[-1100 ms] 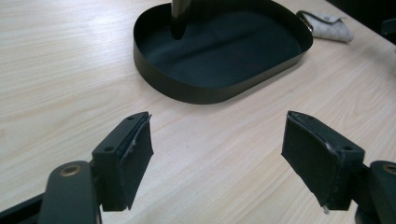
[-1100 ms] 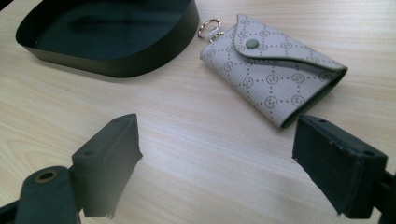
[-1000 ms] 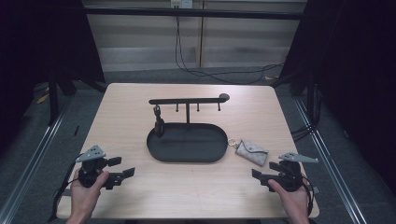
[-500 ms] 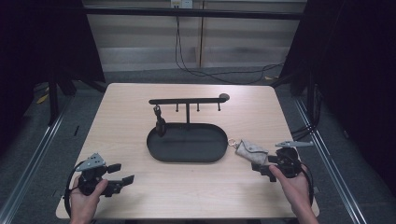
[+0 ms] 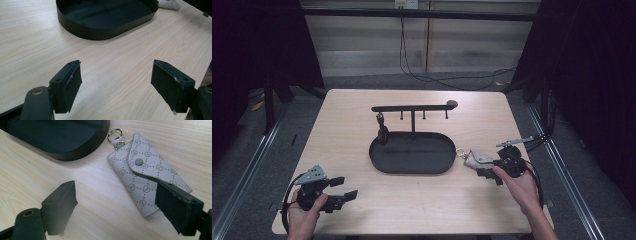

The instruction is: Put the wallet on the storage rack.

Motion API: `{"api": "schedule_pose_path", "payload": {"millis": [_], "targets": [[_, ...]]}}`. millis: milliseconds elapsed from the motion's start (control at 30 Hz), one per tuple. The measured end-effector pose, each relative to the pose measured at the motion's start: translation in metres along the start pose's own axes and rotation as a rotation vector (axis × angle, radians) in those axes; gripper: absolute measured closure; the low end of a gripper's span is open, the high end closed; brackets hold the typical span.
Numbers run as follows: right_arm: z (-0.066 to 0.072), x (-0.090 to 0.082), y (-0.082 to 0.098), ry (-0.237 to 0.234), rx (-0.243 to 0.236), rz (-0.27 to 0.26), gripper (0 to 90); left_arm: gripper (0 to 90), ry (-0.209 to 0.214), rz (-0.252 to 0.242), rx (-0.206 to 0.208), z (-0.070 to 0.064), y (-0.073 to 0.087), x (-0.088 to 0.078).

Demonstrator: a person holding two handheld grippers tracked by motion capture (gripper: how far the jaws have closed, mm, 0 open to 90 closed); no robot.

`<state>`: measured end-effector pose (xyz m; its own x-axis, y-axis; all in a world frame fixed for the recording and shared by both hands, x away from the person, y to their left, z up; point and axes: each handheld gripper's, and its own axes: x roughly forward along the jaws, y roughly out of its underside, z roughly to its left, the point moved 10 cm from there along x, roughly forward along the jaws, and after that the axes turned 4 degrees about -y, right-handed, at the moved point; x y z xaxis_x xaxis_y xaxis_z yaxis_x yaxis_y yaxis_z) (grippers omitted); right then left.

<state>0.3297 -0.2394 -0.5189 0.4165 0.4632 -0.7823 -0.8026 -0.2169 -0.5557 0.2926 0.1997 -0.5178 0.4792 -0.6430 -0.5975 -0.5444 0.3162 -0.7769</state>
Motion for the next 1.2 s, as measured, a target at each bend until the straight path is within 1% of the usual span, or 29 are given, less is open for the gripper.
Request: {"api": "schedule_pose_path", "payload": {"millis": [100,167,200,267,300,333,367,433,533,600,667,767,833,867,900,1000,1067,1100,1133,1167,1200], "targets": [[-0.002,-0.001,-0.003,-0.008,0.005,0.012,17.7,24.2,0.001,0.002,0.003,0.000,0.000,0.001],[-0.003,-0.001,-0.006,-0.012,-0.010,0.021,18.0,24.2,-0.003,0.000,0.000,0.001,0.000,0.001],[-0.003,-0.001,-0.006,-0.012,-0.010,0.030,18.0,24.2,-0.002,0.001,-0.002,0.001,0.000,0.001],[-0.005,0.000,-0.007,0.002,-0.028,0.055,18.0,24.2,0.002,0.000,-0.004,0.001,0.001,0.001],[-0.005,0.001,-0.008,0.005,-0.031,0.064,18.1,24.2,0.005,0.008,0.004,0.001,0.001,0.001],[-0.005,0.002,-0.009,0.006,-0.037,0.073,18.0,24.2,0.020,0.014,0.002,-0.001,0.002,0.001],[-0.004,0.002,-0.011,0.005,-0.043,0.080,18.1,24.2,0.023,0.015,0.006,-0.002,0.002,0.001],[-0.002,0.003,-0.013,-0.009,-0.057,0.094,18.0,24.2,0.025,0.015,0.012,-0.002,0.002,0.002],[-0.001,0.005,-0.017,-0.008,-0.086,0.130,17.9,24.2,0.027,0.017,0.009,-0.003,0.002,0.003],[-0.002,0.006,-0.019,-0.015,-0.093,0.147,16.2,24.2,0.023,0.027,0.012,-0.003,0.003,0.003],[-0.002,0.008,-0.021,-0.023,-0.095,0.155,15.2,24.2,0.031,0.023,0.009,-0.004,0.003,0.004],[-0.005,0.012,-0.021,-0.017,-0.098,0.187,15.1,24.2,0.033,0.027,0.016,-0.005,0.003,0.004],[-0.008,0.016,-0.021,0.003,-0.115,0.217,15.1,24.2,0.035,0.025,0.016,-0.005,0.003,0.004],[-0.009,0.019,-0.022,-0.004,-0.117,0.223,15.1,24.2,0.034,0.023,0.016,-0.005,0.003,0.003],[-0.009,0.019,-0.022,-0.004,-0.117,0.223,15.1,24.2,0.039,0.023,0.013,-0.005,0.002,0.003],[-0.011,0.023,-0.022,-0.002,-0.112,0.250,15.2,24.2,0.031,0.022,0.007,-0.003,0.003,0.003],[-0.011,0.024,-0.024,-0.006,-0.116,0.255,15.2,24.2,0.033,0.016,0.003,-0.003,0.002,0.002],[-0.011,0.023,-0.027,0.001,-0.123,0.257,15.3,24.2,0.035,0.010,0.000,-0.002,0.001,0.001],[-0.012,0.022,-0.029,0.003,-0.128,0.255,15.4,24.2,0.041,0.004,-0.011,-0.003,0.001,0.001],[-0.011,0.022,-0.031,-0.006,-0.123,0.253,15.4,24.2,0.041,0.003,-0.012,-0.002,0.001,0.001],[-0.012,0.021,-0.034,0.000,-0.133,0.248,16.3,24.2,0.041,0.006,-0.014,-0.002,0.001,0.002]]}}
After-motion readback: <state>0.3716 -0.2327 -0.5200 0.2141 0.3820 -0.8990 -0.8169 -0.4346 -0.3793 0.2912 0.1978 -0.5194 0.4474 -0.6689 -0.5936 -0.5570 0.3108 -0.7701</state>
